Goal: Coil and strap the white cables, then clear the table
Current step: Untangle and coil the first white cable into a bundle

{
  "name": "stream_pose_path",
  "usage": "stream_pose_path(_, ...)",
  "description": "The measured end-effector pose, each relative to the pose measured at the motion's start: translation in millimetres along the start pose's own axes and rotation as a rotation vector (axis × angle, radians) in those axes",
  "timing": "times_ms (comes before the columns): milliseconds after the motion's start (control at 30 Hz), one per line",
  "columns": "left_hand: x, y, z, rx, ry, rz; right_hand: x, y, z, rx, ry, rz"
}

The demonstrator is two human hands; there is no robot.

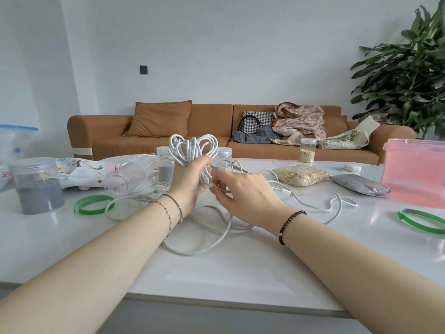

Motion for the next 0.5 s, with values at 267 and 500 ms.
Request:
stream_pose_path(267, 2.8, -2.0, 3.7, -0.066, -0.112, -0.007, -0.8, -1.5, 0.7, 0.004, 0.085, 0.011)
stream_pose_path(500, 7.3, -0.6, 9.8, -0.046, -0.113, -0.007, 1.4, -1.3, -0.2, 0.044, 0.014, -0.015)
Point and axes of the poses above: each hand's wrist, its own z-axis away from the middle knuckle, its own x-axis out of the palm, y = z × x, the point moved 2 cm from there along -z, towards the middle knuckle, and after that the axes turned 8 degrees about y, right-handed, at the moved point
